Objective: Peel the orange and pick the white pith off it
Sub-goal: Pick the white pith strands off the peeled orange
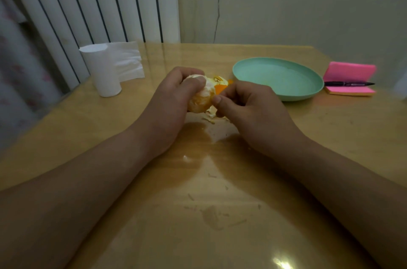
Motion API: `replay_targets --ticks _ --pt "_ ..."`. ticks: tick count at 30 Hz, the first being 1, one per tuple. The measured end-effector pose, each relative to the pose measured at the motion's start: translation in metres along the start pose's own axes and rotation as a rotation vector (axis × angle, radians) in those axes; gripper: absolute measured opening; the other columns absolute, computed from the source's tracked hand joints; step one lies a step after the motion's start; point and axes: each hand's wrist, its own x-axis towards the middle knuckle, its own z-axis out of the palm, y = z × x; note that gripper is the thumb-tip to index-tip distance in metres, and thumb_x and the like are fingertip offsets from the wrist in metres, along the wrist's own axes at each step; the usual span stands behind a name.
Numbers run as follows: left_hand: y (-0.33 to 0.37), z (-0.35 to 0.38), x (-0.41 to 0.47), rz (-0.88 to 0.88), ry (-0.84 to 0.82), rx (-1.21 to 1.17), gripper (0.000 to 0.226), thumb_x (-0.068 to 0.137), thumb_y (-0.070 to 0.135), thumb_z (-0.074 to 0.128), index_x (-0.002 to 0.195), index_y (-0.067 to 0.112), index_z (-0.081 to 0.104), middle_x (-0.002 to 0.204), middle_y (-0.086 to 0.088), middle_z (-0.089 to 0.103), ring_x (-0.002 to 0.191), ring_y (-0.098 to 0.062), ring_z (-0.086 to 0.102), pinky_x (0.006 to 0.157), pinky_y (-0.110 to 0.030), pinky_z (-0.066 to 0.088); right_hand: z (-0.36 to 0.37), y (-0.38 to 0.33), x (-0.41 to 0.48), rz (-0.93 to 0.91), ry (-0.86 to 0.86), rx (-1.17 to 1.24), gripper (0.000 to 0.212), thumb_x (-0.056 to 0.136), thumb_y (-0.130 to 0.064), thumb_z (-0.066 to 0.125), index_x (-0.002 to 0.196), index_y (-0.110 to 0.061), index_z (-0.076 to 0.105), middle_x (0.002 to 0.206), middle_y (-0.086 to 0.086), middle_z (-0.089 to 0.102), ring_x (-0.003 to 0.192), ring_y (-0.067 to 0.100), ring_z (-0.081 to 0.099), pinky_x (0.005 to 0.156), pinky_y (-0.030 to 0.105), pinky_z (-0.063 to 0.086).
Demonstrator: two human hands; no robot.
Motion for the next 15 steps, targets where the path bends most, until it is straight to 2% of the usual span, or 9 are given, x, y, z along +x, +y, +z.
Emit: replay_targets --ticks 2,7,9,12,15 --pt "0.0012 0.001 0.0002 -0.006 -0.002 -0.012 0.028 0.105 0.036 0.057 0.13 0.026 0.065 0.122 -0.001 0.068 0.109 -0.015 0.07 0.088 -0.031 0.058 -0.0008 -0.0013 -0.0004 0.041 -0.022 0.05 0.015 0.101 -0.036 0.069 0.093 -0.025 0.075 0.081 -0.011 0.076 0.067 -0.002 0.064 0.055 0.011 0.042" --pt "0.004 0.0038 -0.0042 0.099 -0.022 0.099 0.027 0.109 0.027 0.056 0.136 0.026 0.058 0.122 0.008 0.062 0.103 -0.002 0.065 0.081 -0.017 0.055 -0.0018 -0.0029 -0.0032 0.178 -0.068 0.196 0.017 0.1 -0.031 0.068 0.087 -0.024 0.076 0.07 -0.016 0.072 0.055 -0.003 0.056 0.05 0.017 0.044" --pt "0.0039 0.0036 -0.0038 0.102 -0.036 0.099 0.028 0.109 0.031 0.056 0.136 0.026 0.058 0.122 0.008 0.063 0.104 -0.004 0.065 0.083 -0.019 0.056 -0.0017 -0.0035 -0.0039 0.202 -0.063 0.248 0.015 0.097 -0.029 0.069 0.085 -0.022 0.075 0.067 -0.014 0.071 0.054 -0.002 0.054 0.053 0.022 0.045" --pt "0.0035 0.0038 -0.0042 0.058 -0.045 0.012 0.034 0.102 0.039 0.057 0.133 0.026 0.063 0.122 0.003 0.067 0.108 -0.009 0.069 0.088 -0.029 0.059 -0.0018 -0.0032 -0.0032 0.197 -0.055 0.261 0.011 0.095 -0.027 0.07 0.086 -0.022 0.074 0.076 -0.009 0.074 0.06 0.001 0.056 0.061 0.03 0.046" --pt "0.0018 0.0044 -0.0029 0.036 -0.041 -0.066 0.027 0.11 0.019 0.053 0.134 0.012 0.063 0.116 0.005 0.067 0.104 0.006 0.068 0.084 -0.016 0.054 -0.0021 -0.0011 -0.0017 0.175 -0.04 0.253 0.011 0.095 -0.025 0.068 0.086 -0.021 0.073 0.08 -0.006 0.075 0.063 0.007 0.056 0.061 0.033 0.047"
